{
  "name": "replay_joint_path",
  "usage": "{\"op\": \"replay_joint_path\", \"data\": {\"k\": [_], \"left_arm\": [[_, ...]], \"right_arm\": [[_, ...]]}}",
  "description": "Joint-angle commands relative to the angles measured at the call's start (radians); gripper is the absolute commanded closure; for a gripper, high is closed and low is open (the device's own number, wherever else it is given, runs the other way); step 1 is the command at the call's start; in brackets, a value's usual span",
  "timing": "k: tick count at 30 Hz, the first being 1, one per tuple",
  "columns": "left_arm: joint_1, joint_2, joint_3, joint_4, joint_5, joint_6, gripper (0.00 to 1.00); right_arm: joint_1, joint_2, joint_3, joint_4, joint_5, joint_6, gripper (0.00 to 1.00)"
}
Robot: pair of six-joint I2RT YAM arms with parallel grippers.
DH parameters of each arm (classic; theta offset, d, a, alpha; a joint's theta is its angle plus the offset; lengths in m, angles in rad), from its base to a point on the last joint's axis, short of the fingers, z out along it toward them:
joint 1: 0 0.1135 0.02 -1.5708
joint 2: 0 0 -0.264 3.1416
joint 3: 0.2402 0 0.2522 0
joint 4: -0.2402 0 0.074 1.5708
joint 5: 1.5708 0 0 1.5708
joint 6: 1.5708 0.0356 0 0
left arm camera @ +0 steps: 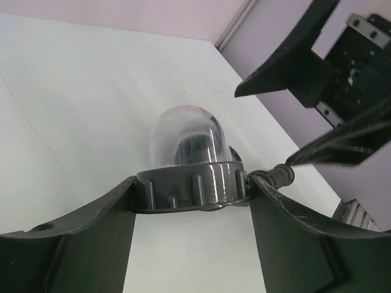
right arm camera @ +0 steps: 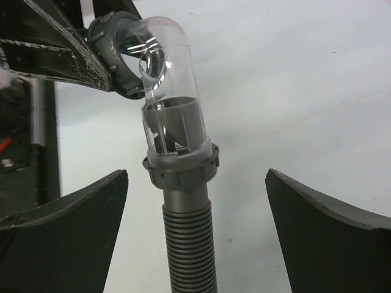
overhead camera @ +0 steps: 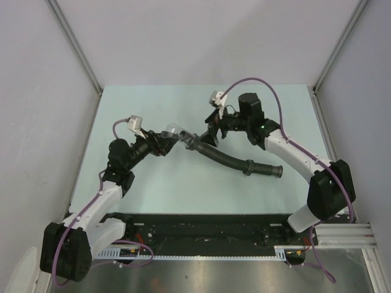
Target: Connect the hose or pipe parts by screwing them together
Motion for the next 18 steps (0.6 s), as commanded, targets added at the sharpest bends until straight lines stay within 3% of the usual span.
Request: {"op": "replay_joint_path", "data": {"k": [1,8,18], "left_arm": [[0.0,-0.056,0.025,-0.023,-0.077,-0.08,1.0],[0.0,-0.088,0.065,-0.118,-0.11,-0.139,1.0],[0.0,-0.115,0.09,-0.16,-0.09,-0.199,1.0]], "right_arm": [[0.146,-0.067,-0.02,-0.003,0.365,-0.162,0.0],[0.285,-0.158,-0.202,0.264,0.546,-0.226,0.0],[0.377,-0.115,-0.334,0.451,0.705,-0.275,0.0]]}}
